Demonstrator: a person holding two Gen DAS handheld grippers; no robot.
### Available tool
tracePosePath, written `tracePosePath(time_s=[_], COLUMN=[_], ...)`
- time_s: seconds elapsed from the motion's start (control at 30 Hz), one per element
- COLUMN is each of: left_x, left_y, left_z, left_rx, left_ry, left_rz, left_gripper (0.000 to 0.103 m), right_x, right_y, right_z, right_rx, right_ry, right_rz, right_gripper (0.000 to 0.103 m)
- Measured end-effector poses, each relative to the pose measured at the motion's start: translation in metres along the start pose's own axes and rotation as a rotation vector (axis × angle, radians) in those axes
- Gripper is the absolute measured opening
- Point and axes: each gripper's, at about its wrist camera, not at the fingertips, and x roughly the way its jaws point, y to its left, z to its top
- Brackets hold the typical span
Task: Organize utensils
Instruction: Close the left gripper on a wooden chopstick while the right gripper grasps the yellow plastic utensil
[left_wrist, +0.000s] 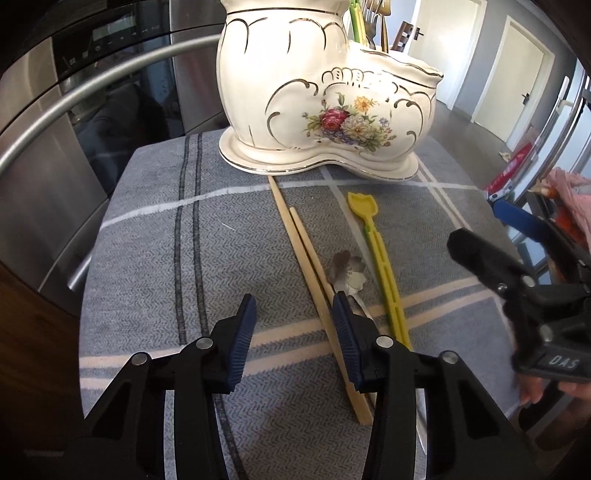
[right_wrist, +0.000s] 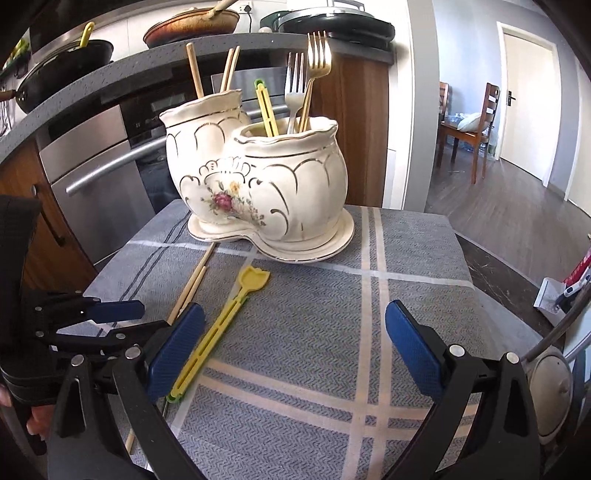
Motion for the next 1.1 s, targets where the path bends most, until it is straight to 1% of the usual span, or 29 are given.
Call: tracePosePath(time_s=[0.07, 0.1, 0.13, 0.17, 0.37, 0.43, 0.5, 0.53, 0.63, 0.67, 0.7, 0.73, 0.77, 0.8, 0.83, 0.87, 0.97, 1.0, 1.1], left_x=[-0.001, -0.001, 0.0, 0.0, 0.005, 0.008, 0.009, 0.009, 0.005, 0.002, 0.0, -0.003, -0.004, -0.006, -0.007, -0.008, -0.007, -0.007, -0.006], left_y=[-0.001, -0.002, -0.003, -0.004, -0.004, -0.003, -0.002, -0.001, 0.007, 0.011, 0.014, 0.017, 0.019, 0.021, 0.023, 0.024, 0.024, 0.025, 0.025], left_z=[0.0, -0.001, 0.0, 0.0, 0.005, 0.009, 0.012, 0.012, 0.009, 0.005, 0.002, -0.001, -0.002, -0.005, -0.007, -0.008, -0.009, -0.009, -0.01], left_rx=[-0.003, 0.001, 0.01, 0.018, 0.044, 0.051, 0.072, 0.084, 0.106, 0.112, 0.117, 0.119, 0.116, 0.111, 0.109, 0.107, 0.108, 0.111, 0.116], left_ry=[0.006, 0.007, 0.007, 0.006, 0.001, 0.003, 0.01, 0.015, 0.034, 0.037, 0.037, 0.037, 0.036, 0.033, 0.029, 0.024, 0.015, 0.014, 0.009], left_rz=[-0.013, -0.01, 0.006, 0.017, 0.025, 0.034, 0.057, 0.062, 0.039, 0.037, 0.039, 0.04, 0.039, 0.032, 0.028, 0.027, 0.029, 0.03, 0.026], left_gripper=[0.044, 0.042, 0.04, 0.034, 0.032, 0.025, 0.011, 0.007, 0.007, 0.007, 0.007, 0.007, 0.007, 0.007, 0.007, 0.007, 0.007, 0.007, 0.007], right_x=[0.001, 0.002, 0.003, 0.003, 0.003, 0.005, 0.007, 0.008, 0.009, 0.01, 0.012, 0.014, 0.015, 0.018, 0.02, 0.022, 0.029, 0.031, 0.038], right_y=[0.0, 0.0, 0.0, 0.001, -0.003, -0.004, -0.003, -0.002, 0.003, 0.005, 0.007, 0.01, 0.012, 0.016, 0.02, 0.024, 0.035, 0.039, 0.049], right_z=[0.0, 0.0, 0.0, 0.0, -0.002, -0.002, -0.002, -0.002, -0.003, -0.004, -0.004, -0.005, -0.005, -0.005, -0.005, -0.005, -0.004, -0.004, -0.008], right_rx=[0.002, 0.002, 0.002, 0.0, 0.012, 0.013, 0.008, 0.003, -0.015, -0.018, -0.021, -0.026, -0.031, -0.038, -0.041, -0.043, -0.05, -0.061, -0.107], right_ry=[0.003, 0.006, 0.009, 0.011, 0.012, 0.02, 0.027, 0.032, 0.046, 0.053, 0.06, 0.071, 0.078, 0.088, 0.097, 0.105, 0.128, 0.136, 0.166], right_rz=[0.001, 0.003, 0.002, 0.0, -0.01, -0.011, -0.01, -0.006, 0.01, 0.019, 0.025, 0.034, 0.038, 0.045, 0.051, 0.061, 0.079, 0.076, 0.053], right_gripper=[0.097, 0.096, 0.095, 0.095, 0.093, 0.089, 0.087, 0.086, 0.078, 0.073, 0.066, 0.062, 0.055, 0.051, 0.048, 0.043, 0.039, 0.036, 0.033])
